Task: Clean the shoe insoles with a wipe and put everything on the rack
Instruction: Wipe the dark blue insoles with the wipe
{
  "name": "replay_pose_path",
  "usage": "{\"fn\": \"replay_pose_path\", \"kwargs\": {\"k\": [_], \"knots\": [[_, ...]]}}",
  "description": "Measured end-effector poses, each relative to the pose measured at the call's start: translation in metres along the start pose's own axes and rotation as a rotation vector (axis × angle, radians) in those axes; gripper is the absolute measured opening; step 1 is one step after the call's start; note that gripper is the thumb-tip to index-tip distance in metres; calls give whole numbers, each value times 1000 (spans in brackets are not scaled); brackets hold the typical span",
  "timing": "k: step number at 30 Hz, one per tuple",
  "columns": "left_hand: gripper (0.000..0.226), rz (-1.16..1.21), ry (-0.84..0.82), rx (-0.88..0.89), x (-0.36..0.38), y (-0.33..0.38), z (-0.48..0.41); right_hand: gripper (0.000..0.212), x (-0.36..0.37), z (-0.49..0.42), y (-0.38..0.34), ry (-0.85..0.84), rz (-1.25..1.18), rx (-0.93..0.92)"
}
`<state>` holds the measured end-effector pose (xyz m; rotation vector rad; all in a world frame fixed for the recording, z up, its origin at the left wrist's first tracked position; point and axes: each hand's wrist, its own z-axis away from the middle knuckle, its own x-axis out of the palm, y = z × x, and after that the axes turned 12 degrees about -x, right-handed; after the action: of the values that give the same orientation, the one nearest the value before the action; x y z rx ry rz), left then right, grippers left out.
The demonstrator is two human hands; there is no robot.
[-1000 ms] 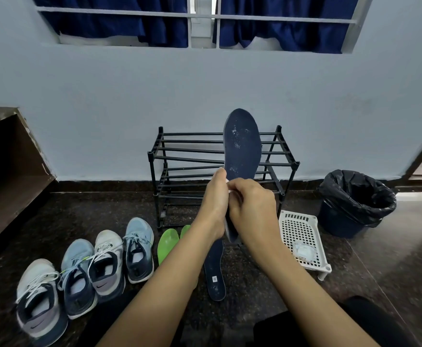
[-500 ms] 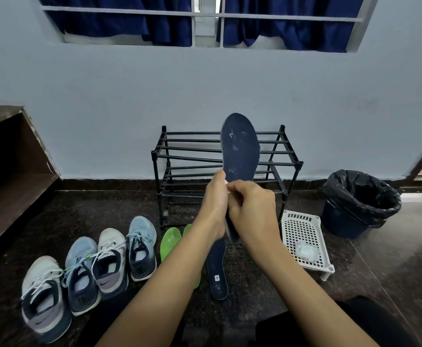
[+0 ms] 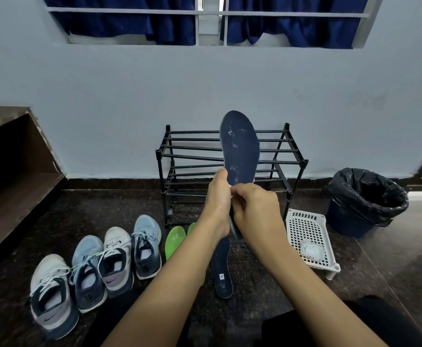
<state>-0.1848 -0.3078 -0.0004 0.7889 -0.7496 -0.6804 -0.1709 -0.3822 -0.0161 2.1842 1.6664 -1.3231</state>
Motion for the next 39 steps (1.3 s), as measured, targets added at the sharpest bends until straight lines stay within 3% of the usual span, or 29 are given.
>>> {"fn": "replay_pose_path", "kwargs": {"k": [7,14,20,26,32,39], "knots": [[44,6,-21,28,7,-7,-7,23,-1,-11,15,82,83,4],[38,35,-53,31,4,-2,-10,23,0,-1,6,-6,73,-3],[27,-15,-7,118,10,-14,-19,24,-5,-13,22,102,119,45],[37,31,-19,76,6,-9,-18,23,1,0,14,19,102,-13],[39,-5,-31,119,11,-21,-22,23,-8,-10,24,128,121,48],[32,43,-22,107,5,-17,-26,23,-2,1,14,27,115,-6]]}}
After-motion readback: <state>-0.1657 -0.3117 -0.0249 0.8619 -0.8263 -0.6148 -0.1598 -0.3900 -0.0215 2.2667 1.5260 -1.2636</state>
